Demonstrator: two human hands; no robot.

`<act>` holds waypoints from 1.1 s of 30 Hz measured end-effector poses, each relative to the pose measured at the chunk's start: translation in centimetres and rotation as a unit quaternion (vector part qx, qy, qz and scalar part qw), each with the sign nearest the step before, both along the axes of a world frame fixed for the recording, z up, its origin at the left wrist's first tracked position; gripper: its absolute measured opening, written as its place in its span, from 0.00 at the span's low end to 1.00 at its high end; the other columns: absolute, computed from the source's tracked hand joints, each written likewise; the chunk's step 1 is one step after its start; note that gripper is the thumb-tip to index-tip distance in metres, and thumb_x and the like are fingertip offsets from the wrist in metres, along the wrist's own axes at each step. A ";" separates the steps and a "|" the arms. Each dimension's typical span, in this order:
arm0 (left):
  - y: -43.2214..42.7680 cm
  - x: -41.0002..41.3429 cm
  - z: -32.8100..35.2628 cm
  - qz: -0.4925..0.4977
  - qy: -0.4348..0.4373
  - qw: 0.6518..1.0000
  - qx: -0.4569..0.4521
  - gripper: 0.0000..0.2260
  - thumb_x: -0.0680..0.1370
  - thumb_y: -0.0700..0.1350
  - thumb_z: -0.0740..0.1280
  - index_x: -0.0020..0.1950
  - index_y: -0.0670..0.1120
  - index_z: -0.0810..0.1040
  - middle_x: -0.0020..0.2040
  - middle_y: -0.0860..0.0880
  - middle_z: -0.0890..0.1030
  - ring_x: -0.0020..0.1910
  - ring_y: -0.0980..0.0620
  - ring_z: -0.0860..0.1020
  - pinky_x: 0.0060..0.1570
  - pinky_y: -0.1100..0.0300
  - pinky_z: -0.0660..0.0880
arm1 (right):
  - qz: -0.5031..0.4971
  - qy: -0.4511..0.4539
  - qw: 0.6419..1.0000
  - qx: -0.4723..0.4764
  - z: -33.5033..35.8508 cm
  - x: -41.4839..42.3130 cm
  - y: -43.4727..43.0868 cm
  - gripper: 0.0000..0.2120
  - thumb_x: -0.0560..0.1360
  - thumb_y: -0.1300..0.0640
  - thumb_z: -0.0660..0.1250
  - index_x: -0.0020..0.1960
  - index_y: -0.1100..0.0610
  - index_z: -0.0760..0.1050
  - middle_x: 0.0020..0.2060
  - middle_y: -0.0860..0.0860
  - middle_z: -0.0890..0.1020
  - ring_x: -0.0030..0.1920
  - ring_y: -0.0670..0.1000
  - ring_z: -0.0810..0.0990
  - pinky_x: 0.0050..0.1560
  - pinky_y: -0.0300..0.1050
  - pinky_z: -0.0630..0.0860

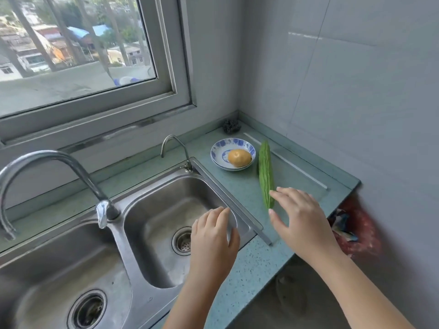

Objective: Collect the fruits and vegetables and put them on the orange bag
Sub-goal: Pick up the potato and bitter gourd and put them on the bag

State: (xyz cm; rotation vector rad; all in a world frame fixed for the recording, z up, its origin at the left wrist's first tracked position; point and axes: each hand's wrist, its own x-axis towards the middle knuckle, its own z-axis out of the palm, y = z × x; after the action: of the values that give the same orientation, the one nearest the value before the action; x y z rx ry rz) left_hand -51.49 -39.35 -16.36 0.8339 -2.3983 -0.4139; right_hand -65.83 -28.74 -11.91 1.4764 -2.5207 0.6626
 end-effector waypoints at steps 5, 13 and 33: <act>-3.2 -3.8 -0.8 0.015 -0.010 1.000 0.016 0.18 0.71 0.48 0.57 0.54 0.43 0.78 0.52 0.48 0.82 0.51 0.45 0.79 0.51 0.51 0.74 | 0.005 -0.034 0.999 0.014 -2.1 -4.3 -3.3 0.19 0.71 0.52 0.61 0.57 0.60 0.77 0.53 0.57 0.81 0.55 0.57 0.78 0.54 0.57 0.73; -10.2 -13.4 -2.0 0.020 -0.051 0.997 0.045 0.20 0.71 0.49 0.56 0.57 0.42 0.77 0.54 0.45 0.81 0.53 0.43 0.78 0.54 0.50 0.73 | -0.008 -0.114 0.992 0.050 -5.5 -14.4 -8.8 0.18 0.72 0.57 0.68 0.60 0.60 0.74 0.58 0.59 0.77 0.60 0.59 0.73 0.60 0.54 0.67; -19.0 -26.0 -7.9 -0.016 -0.159 0.981 0.107 0.28 0.69 0.53 0.69 0.67 0.44 0.70 0.66 0.43 0.72 0.64 0.39 0.69 0.62 0.43 0.66 | -0.033 -0.324 0.943 0.070 -13.0 -24.2 -16.5 0.29 0.73 0.53 0.66 0.71 0.52 0.59 0.60 0.53 0.67 0.50 0.48 0.69 0.43 0.39 0.65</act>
State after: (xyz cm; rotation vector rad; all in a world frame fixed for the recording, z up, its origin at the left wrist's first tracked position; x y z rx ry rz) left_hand -77.49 -58.40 -24.22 1.0232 -2.6985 -0.5996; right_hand -90.03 -45.20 -24.96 1.3685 -3.1383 1.1335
